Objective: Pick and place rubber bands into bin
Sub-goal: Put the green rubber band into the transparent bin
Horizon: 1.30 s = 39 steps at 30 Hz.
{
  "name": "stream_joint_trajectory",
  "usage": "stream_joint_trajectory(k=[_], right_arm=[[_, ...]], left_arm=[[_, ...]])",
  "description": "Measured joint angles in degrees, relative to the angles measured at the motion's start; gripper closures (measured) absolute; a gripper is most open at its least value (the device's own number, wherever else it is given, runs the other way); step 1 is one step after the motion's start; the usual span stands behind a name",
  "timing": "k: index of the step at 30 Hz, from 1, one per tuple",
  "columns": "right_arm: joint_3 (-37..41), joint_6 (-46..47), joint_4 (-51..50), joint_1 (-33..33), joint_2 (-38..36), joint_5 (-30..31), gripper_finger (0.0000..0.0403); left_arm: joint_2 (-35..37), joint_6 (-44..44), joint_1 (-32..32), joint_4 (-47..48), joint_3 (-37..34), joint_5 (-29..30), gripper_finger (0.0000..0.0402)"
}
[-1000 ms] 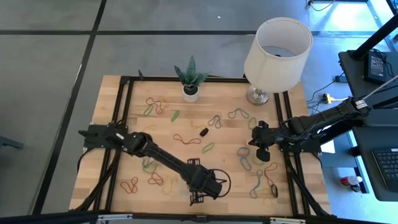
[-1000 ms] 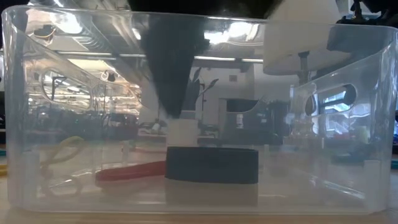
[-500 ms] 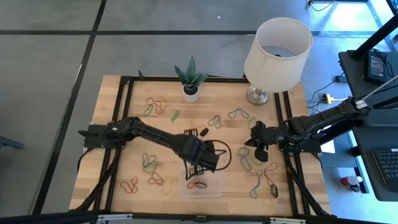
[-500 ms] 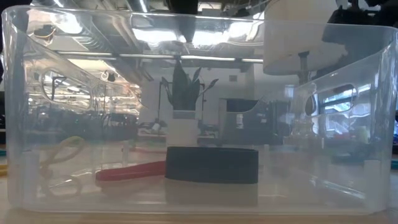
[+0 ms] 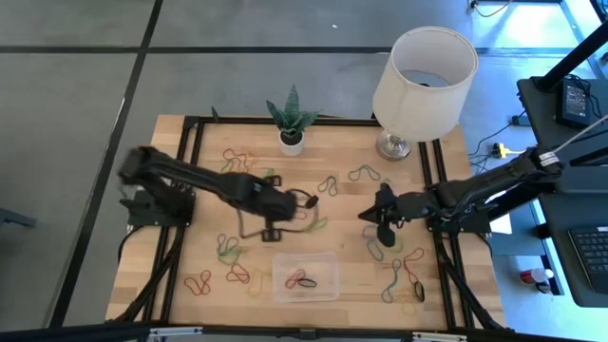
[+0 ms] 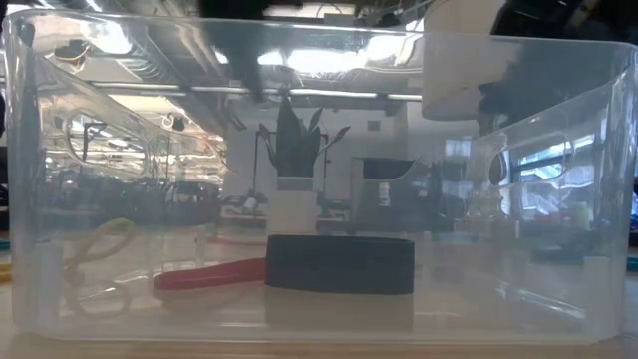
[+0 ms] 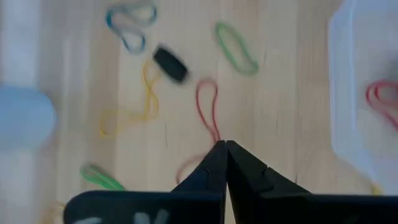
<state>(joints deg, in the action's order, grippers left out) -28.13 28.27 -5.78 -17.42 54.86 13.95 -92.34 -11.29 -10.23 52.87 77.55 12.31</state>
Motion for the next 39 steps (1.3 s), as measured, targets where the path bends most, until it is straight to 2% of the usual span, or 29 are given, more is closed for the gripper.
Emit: stream_joint_trajectory(k=[6,9,13,18,25,28,33,39], right_arm=[[-6.99,-0.04,-0.87,2.26,9.80,0.03,0.0400],[-13.40,-0.05,-4.58,4.23,16.26,0.05,0.0399],[-22.90,-0.04,-12.82,6.74,24.93,0.08,0.0400],[-34.50,-0.61,-24.28,8.98,34.66,0.01,0.0394],[-46.50,-11.07,-33.96,10.03,46.47,-0.12,0.0367],[-49.23,-13.60,-34.98,10.76,50.87,-1.79,0.0347],[-50.95,-16.05,-34.30,12.19,56.71,-8.24,0.0304],[-50.93,-17.77,-33.74,12.77,59.79,-9.14,0.0264]], left_arm=[[17.84,0.06,4.36,-16.64,-24.14,-5.86,0.0400],[25.31,0.09,6.60,-20.34,-32.36,-7.12,0.0400],[33.45,0.10,8.89,-21.80,-39.54,-9.80,0.0400],[41.66,1.45,10.54,-21.94,-44.41,-9.97,0.0400],[48.72,1.60,10.88,-22.22,-47.67,-10.34,0.0400],[49.97,1.57,10.88,-22.19,-48.04,-10.31,0.0400],[50.40,1.57,10.71,-22.82,-48.04,-10.30,0.0400],[50.37,1.83,10.66,-22.71,-48.01,-10.32,0.0400]])
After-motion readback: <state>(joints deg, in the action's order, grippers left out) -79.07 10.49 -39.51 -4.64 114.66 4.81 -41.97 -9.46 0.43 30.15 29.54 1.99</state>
